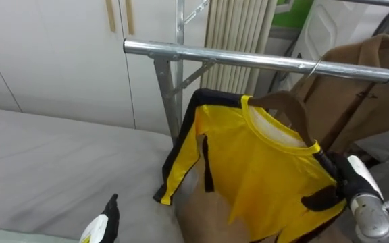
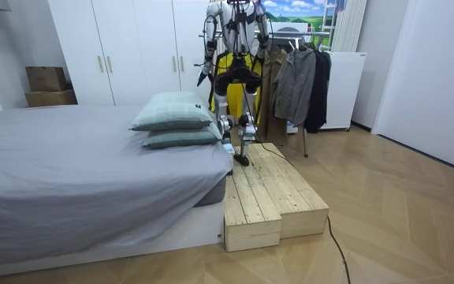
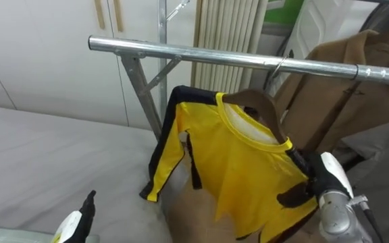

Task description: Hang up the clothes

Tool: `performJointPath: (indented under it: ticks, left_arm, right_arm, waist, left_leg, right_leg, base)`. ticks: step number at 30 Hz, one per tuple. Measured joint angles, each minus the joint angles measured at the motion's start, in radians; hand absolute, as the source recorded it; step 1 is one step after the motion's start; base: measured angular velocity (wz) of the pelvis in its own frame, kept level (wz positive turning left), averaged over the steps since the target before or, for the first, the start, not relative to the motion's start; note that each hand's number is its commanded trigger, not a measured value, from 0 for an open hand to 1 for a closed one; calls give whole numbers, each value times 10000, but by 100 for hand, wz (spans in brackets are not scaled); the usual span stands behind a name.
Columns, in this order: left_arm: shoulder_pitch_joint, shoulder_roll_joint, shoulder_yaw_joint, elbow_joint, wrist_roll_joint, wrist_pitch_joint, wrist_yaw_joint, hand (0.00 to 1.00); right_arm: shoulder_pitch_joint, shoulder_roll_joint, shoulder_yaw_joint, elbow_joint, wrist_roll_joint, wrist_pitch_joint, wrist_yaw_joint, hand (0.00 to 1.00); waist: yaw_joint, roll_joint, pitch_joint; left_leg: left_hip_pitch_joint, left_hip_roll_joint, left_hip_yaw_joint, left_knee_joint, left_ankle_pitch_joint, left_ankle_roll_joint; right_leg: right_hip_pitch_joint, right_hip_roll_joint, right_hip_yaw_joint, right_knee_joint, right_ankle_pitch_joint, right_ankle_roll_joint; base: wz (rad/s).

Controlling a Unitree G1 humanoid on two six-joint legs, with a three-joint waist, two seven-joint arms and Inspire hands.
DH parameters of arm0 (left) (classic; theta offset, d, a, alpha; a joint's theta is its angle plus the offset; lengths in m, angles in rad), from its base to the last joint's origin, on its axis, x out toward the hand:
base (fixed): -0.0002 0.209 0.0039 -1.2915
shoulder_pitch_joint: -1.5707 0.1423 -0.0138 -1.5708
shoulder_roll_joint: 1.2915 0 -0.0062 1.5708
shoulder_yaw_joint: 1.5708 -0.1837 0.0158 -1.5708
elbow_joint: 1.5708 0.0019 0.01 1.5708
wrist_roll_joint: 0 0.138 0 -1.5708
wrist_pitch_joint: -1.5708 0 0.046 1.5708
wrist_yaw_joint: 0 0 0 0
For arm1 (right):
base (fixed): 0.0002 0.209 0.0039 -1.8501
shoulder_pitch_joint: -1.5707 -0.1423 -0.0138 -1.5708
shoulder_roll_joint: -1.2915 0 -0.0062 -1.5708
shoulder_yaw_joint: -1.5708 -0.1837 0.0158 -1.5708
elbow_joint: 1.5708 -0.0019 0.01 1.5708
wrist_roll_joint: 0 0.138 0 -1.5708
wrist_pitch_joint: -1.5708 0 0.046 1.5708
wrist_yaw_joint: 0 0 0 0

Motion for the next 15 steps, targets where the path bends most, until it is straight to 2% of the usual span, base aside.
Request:
performJointPath:
  ticks: [3, 9, 15]
  left_arm:
    - [61, 6, 134, 660, 17, 10, -12, 0]
    - [301, -13, 263, 1389, 9, 95, -182, 0]
    - [398, -5, 265, 1439, 8, 96, -183, 0]
  right_arm:
    - [421, 0, -12, -612, -50, -5, 0, 0]
    - [774, 13, -28, -733, 109, -6, -25, 0]
    - [777, 71, -30, -881, 243, -9, -282, 0]
  waist:
    - [22, 52, -44]
    - [-4, 54, -41]
    - [-3, 57, -38]
  left_leg:
    - [56, 19, 2, -3, 0, 0]
    - [69, 39, -35, -2, 0, 0]
    - [43, 32, 5, -18, -1, -2]
  right_leg:
    - [84, 47, 140, 8, -1, -15]
    - [86, 90, 247, 18, 12, -39]
    - [28, 104, 314, 10, 17, -26]
  base:
    - [-10]
    - [-5]
    - [-4]
